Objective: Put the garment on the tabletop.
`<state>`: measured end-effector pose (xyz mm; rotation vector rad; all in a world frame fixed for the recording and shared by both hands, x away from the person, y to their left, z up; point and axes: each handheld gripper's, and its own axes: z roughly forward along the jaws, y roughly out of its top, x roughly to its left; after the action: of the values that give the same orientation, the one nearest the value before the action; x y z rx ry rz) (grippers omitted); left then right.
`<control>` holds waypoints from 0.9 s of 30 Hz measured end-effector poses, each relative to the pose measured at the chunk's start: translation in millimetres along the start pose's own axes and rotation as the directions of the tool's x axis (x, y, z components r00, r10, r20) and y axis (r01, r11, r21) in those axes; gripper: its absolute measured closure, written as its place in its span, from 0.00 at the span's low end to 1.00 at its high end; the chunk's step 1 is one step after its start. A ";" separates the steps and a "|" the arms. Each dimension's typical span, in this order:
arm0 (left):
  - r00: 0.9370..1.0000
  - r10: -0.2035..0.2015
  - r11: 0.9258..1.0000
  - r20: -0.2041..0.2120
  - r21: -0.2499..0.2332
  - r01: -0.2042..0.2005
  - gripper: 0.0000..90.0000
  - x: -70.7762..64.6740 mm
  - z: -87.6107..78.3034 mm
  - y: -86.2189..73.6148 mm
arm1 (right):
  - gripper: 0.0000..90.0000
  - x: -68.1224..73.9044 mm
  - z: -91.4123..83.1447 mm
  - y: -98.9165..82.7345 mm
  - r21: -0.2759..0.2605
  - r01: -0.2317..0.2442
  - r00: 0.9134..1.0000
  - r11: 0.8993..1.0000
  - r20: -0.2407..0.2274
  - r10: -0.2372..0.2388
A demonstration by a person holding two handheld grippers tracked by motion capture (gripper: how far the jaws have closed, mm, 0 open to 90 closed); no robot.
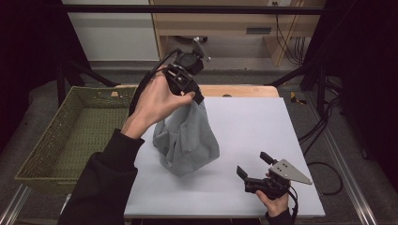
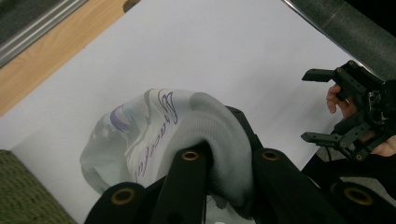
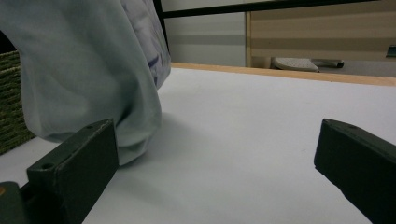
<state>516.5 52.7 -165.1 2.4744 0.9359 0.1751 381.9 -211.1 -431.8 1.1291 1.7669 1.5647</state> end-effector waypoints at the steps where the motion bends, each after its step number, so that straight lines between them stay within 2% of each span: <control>1: 1.000 0.008 1.000 0.011 0.006 -0.008 0.95 0.3 9.9 -2.8 | 0.00 -0.2 -0.7 0.2 0.003 -0.006 1.000 1.000 0.002 0.006; 2: 1.000 0.008 1.000 0.011 0.006 -0.008 0.95 0.3 9.9 -2.8 | 0.00 -0.2 -0.7 0.2 0.003 -0.006 1.000 1.000 0.002 0.006; 3: 1.000 0.019 1.000 0.018 0.012 -0.019 0.95 -0.2 20.9 -6.5 | 0.00 -0.7 -0.8 0.3 -0.006 -0.007 1.000 1.000 -0.001 0.007; 4: 1.000 0.019 1.000 0.018 0.012 -0.019 0.95 -0.2 20.9 -6.5 | 0.00 -1.9 -0.6 -0.1 -0.008 0.008 1.000 1.000 0.005 -0.008; 5: 1.000 0.021 1.000 0.022 0.021 -0.021 0.95 -0.4 32.6 -10.6 | 0.00 -1.2 -1.6 0.2 -0.005 -0.006 1.000 1.000 -0.001 0.006; 6: 1.000 0.021 1.000 0.022 0.021 -0.021 0.95 -0.4 32.6 -10.6 | 0.00 -1.7 -2.1 -0.1 0.002 0.003 1.000 1.000 0.009 -0.003; 8: 0.999 0.016 0.999 0.043 0.029 -0.017 0.95 1.0 45.2 -15.5 | 0.00 -1.7 -2.5 0.1 0.002 0.005 1.000 1.000 0.010 -0.005; 10: 0.999 0.015 1.000 0.046 0.022 -0.016 0.95 1.7 49.1 -17.4 | 0.00 -1.6 -2.5 0.2 0.003 0.004 1.000 1.000 0.010 -0.004; 12: 0.997 0.006 1.000 0.074 0.027 -0.008 0.95 5.7 61.0 -22.8 | 0.00 -1.0 -2.2 -0.3 0.002 0.000 1.000 1.000 0.008 0.000; 14: 0.997 0.016 0.999 0.075 0.033 -0.019 0.95 8.3 67.6 -26.3 | 0.00 -0.9 -2.5 -0.6 0.005 0.004 1.000 1.000 0.009 -0.004; 16: 0.996 0.005 0.999 0.090 0.036 -0.008 0.95 9.7 74.8 -29.9 | 0.00 -0.9 -2.3 -0.7 -0.002 0.006 1.000 1.000 0.008 -0.006; 17: 0.996 0.005 0.999 0.090 0.036 -0.008 0.95 9.7 74.8 -29.9 | 0.00 -0.9 -2.3 -0.7 -0.002 0.006 1.000 1.000 0.008 -0.006; 18: 0.997 0.003 0.999 0.080 0.046 -0.006 0.95 9.7 82.6 -33.1 | 0.00 0.3 -2.1 -0.8 -0.010 -0.004 1.000 1.000 0.002 0.004; 22: 0.995 0.000 0.999 0.101 0.047 -0.005 0.95 10.4 94.0 -39.1 | 0.00 1.8 -1.7 -1.9 0.001 0.010 1.000 1.000 0.011 -0.010; 23: 0.995 -0.001 0.999 0.105 0.042 -0.003 0.95 10.8 96.1 -40.4 | 0.00 2.2 -0.6 -2.8 -0.005 0.027 1.000 1.000 0.005 -0.027; 27: 0.992 -0.024 0.999 0.127 0.043 0.019 0.94 15.6 107.9 -47.2 | 0.00 4.1 0.8 -3.9 0.001 0.013 1.000 1.000 0.003 -0.013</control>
<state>530.9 50.7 -283.0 2.4793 0.9200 -0.0105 379.5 -207.2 -435.1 1.1178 1.7695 1.5542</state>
